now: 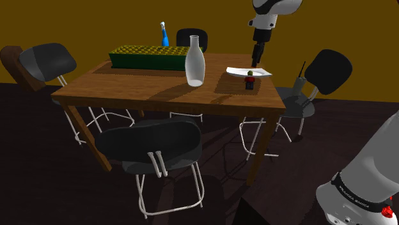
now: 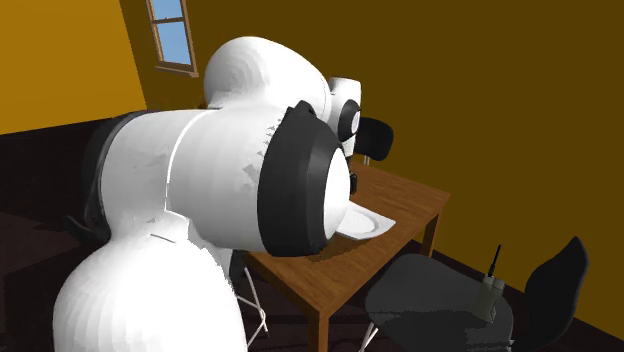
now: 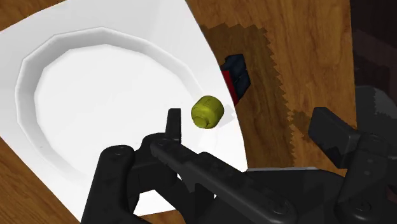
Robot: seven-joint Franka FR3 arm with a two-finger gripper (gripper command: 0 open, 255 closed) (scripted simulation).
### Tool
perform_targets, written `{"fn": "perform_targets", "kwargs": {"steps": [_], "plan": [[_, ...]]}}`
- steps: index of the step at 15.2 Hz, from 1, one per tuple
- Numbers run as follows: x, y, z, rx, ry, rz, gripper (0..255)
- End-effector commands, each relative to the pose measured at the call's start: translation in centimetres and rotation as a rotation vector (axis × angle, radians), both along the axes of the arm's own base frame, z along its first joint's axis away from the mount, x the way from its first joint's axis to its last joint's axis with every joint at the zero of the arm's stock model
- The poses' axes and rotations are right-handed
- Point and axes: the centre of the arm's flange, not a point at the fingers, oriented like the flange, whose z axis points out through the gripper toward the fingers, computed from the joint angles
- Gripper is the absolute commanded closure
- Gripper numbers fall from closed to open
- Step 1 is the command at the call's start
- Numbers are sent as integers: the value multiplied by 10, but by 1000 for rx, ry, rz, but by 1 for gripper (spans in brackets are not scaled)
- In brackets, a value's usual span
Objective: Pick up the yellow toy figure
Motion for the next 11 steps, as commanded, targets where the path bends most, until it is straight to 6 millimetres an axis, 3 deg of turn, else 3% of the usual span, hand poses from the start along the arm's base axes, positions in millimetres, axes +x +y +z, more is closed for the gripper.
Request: {"fn": "perform_targets", "kwargs": {"steps": [1,8,11], "plan": [[26,-9,-8,18,-10,28,0],[26,-9,-45,18,-10,28,0],[26,-9,-48,18,-10,28,0]]}}
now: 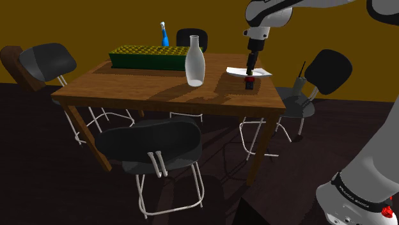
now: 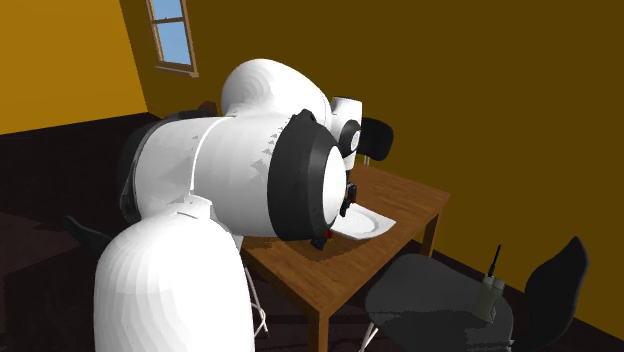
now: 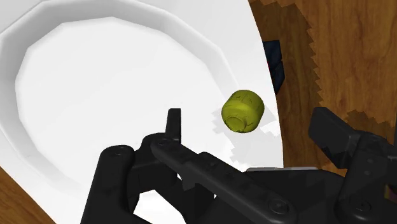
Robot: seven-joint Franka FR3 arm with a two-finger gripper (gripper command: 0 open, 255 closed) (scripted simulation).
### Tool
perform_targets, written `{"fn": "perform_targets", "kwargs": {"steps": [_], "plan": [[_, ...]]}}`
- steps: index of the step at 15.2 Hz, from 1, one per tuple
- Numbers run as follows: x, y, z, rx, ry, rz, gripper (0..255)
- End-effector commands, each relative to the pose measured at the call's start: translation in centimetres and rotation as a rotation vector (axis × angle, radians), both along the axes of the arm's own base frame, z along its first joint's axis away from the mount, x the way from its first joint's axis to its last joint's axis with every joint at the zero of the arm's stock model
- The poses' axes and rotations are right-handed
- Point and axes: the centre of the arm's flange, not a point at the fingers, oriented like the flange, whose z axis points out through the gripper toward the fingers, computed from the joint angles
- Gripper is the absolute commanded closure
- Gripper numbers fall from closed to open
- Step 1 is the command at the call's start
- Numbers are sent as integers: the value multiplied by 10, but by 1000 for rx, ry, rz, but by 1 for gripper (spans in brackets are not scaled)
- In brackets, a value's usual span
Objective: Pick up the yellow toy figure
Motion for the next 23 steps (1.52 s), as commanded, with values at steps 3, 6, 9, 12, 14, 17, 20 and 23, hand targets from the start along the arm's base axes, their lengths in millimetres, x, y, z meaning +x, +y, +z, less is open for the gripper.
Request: {"fn": "perform_targets", "kwargs": {"steps": [3,6,9,12,14,17,20,23], "plan": [[0,0,-1,0,0,0,255],[0,0,0,0,0,0,255],[0,1,-1,0,0,0,255],[0,0,10,0,0,0,255],[0,0,20,0,0,0,255],[0,0,36,0,0,0,255],[0,0,52,0,0,0,255],[0,0,68,0,0,0,255]]}}
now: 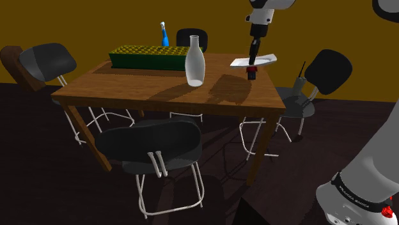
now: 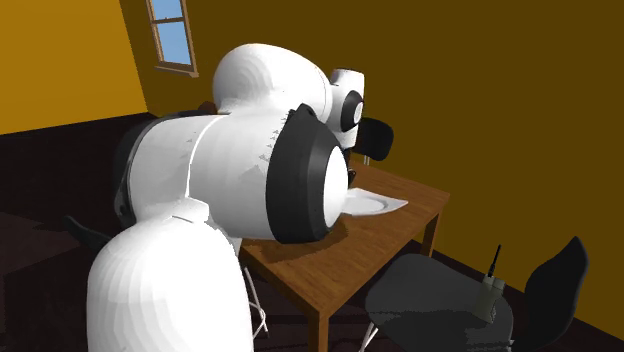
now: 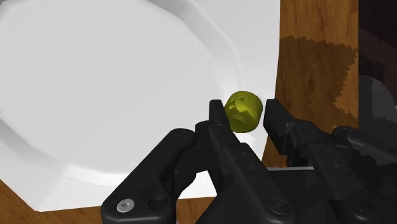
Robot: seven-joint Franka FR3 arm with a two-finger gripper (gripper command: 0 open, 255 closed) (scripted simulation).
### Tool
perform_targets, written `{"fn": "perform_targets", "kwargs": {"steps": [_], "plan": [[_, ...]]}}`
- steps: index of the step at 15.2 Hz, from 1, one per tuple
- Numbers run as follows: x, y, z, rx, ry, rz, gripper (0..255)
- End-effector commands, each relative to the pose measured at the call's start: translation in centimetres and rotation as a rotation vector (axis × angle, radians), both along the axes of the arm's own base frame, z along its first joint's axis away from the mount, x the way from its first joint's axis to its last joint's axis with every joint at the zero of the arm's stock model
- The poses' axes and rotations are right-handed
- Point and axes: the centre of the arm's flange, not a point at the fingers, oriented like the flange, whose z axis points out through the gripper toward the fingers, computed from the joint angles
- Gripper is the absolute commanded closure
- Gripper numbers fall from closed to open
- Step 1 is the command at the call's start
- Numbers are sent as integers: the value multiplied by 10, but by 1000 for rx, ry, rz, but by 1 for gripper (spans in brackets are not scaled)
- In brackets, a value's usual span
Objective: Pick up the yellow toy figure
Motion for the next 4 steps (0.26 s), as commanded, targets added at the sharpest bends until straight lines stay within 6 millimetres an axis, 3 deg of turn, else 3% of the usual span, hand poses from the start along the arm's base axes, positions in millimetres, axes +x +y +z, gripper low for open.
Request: {"fn": "perform_targets", "kwargs": {"steps": [1,4], "plan": [[-1,0,11,0,0,0,255],[-1,1,17,0,0,0,255]]}}
